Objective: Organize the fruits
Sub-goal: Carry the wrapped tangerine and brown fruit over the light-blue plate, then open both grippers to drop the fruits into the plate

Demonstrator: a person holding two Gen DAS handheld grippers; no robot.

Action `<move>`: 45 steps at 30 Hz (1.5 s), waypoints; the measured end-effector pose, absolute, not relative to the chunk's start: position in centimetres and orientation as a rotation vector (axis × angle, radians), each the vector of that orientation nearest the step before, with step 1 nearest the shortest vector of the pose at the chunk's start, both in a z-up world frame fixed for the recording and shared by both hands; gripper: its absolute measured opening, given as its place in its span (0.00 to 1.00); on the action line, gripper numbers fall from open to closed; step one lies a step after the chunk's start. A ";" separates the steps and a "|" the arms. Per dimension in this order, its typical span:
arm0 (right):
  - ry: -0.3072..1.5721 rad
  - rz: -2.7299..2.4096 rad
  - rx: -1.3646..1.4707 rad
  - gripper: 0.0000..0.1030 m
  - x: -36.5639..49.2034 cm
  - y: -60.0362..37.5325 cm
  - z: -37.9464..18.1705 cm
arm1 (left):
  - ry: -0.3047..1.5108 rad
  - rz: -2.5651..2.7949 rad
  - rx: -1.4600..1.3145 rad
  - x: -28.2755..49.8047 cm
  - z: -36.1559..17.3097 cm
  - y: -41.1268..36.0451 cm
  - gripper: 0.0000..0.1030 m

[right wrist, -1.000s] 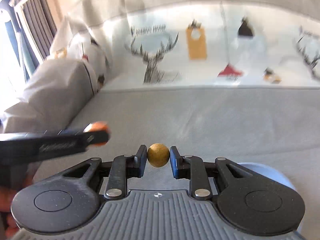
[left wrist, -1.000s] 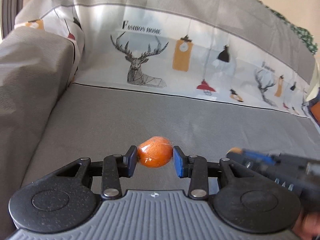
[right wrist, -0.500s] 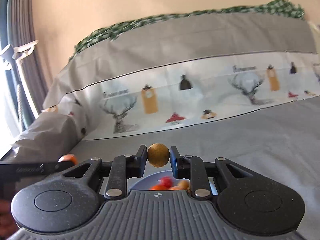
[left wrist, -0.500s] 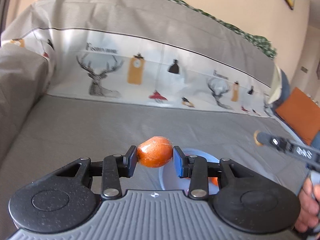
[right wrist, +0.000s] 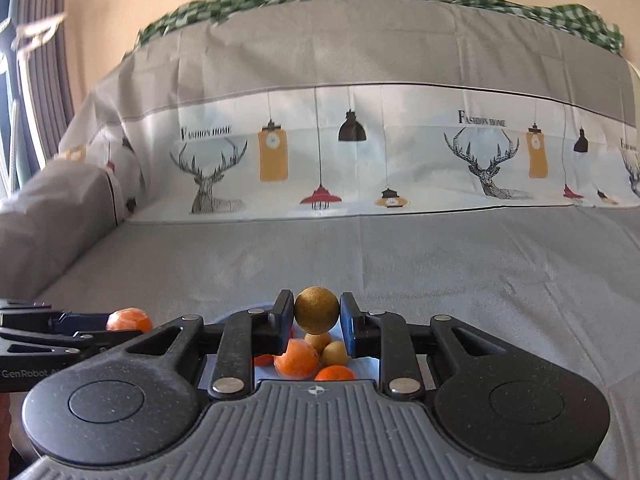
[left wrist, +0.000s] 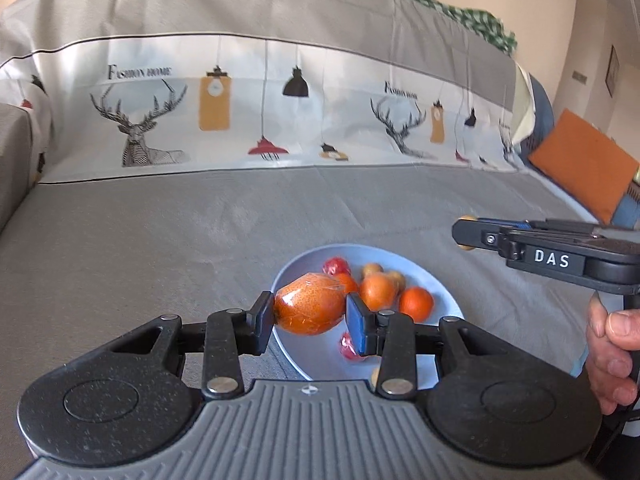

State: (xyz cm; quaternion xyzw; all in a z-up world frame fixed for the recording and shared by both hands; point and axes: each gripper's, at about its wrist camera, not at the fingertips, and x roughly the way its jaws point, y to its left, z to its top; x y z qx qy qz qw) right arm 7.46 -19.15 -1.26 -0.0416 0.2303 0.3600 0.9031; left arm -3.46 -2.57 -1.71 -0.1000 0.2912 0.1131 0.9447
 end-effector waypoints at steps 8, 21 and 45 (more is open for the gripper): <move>0.484 0.755 -0.192 0.25 7.2 -17.5 -2.0 | 0.637 0.181 -0.141 -2.0 -3.3 -3.6 0.41; 0.511 0.759 -0.217 0.25 7.6 -17.2 -2.4 | 0.669 0.174 -0.125 -1.4 -3.8 -3.6 0.41; 0.515 0.765 -0.240 0.25 7.3 -16.9 -2.5 | 0.666 0.172 -0.126 -1.3 -3.8 -3.7 0.41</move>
